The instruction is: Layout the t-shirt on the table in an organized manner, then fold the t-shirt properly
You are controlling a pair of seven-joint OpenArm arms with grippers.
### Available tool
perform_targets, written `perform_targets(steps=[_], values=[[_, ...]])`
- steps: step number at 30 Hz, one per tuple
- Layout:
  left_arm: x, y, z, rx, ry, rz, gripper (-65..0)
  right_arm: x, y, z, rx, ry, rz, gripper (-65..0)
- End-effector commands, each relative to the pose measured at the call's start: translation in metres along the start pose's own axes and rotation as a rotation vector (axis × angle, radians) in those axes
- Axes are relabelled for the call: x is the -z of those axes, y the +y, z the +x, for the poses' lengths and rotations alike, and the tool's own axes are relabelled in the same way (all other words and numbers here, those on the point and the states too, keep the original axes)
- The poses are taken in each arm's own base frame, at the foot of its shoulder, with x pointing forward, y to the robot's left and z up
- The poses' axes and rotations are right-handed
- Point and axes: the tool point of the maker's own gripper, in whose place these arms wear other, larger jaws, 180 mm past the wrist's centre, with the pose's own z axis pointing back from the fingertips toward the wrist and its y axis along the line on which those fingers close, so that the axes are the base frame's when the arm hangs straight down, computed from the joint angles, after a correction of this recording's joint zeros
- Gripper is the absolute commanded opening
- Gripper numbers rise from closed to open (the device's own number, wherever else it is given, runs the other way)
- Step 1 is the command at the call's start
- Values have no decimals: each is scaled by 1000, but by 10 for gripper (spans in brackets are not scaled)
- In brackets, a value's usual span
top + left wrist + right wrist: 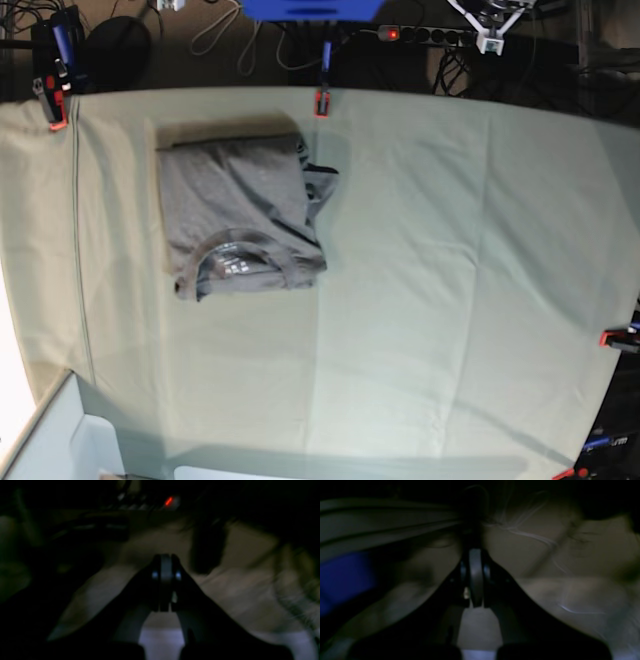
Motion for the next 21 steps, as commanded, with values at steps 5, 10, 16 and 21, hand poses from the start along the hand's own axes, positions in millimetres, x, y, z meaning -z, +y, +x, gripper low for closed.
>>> perform_targets(steps=[5, 10, 16, 21], values=[[5, -22, -2, 42, 2, 8, -650, -8, -60, -11, -158, 14, -310, -650], [6, -34, -4, 30, 2, -7, -650, -19, -90, -4, -252, 10, -482, -650], [6, -35, -4, 20, -1, -8, -650, -20, -94, -2, -255, 10, -493, -650], [6, -36, -3, 20, -7, -9, -650, -15, -81, -1, -241, 8, -474, -650]])
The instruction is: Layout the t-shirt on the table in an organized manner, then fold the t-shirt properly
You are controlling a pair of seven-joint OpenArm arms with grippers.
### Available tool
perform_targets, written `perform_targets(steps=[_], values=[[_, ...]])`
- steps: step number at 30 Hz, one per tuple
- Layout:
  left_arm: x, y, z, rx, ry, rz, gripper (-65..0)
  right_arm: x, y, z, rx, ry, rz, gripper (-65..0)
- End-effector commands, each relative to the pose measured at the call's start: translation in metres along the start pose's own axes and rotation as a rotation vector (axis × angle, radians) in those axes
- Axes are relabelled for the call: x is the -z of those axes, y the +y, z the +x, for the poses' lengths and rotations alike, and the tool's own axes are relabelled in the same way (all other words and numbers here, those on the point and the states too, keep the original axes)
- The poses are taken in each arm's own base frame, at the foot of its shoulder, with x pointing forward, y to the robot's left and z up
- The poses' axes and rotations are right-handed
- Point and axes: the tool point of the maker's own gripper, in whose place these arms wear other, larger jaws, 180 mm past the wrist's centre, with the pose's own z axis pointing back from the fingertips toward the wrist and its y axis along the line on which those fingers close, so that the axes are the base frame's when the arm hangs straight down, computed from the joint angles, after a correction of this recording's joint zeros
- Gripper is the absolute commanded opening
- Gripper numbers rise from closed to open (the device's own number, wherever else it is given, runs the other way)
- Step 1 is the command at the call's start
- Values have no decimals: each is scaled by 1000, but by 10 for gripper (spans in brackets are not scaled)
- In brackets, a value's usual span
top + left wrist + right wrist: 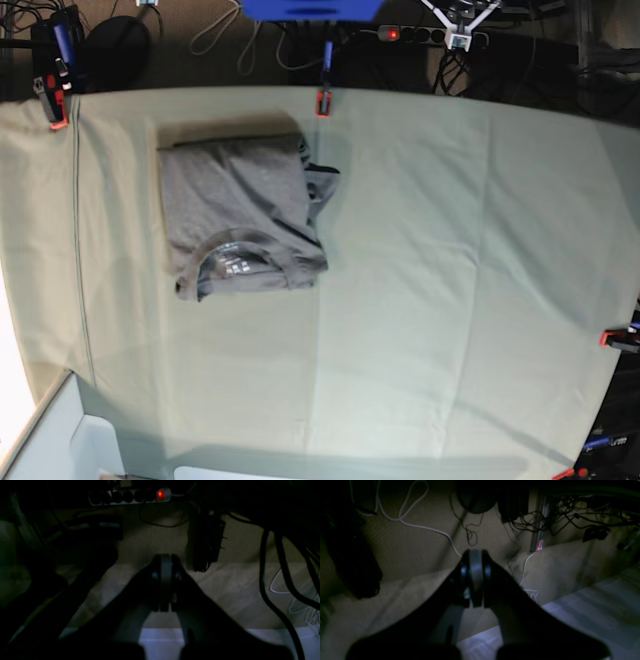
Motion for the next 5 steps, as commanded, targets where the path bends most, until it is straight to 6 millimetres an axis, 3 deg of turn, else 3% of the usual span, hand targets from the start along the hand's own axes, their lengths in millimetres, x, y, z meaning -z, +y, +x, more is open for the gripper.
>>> perform_targets(steps=[1, 5], values=[[-1, 4, -2, -2, -6, 8, -650, -3, 0, -4, -8, 3, -13, -650], [-1, 3, -2, 5, -6, 5, -650, -3, 1, -4, -7, 3, -12, -650]])
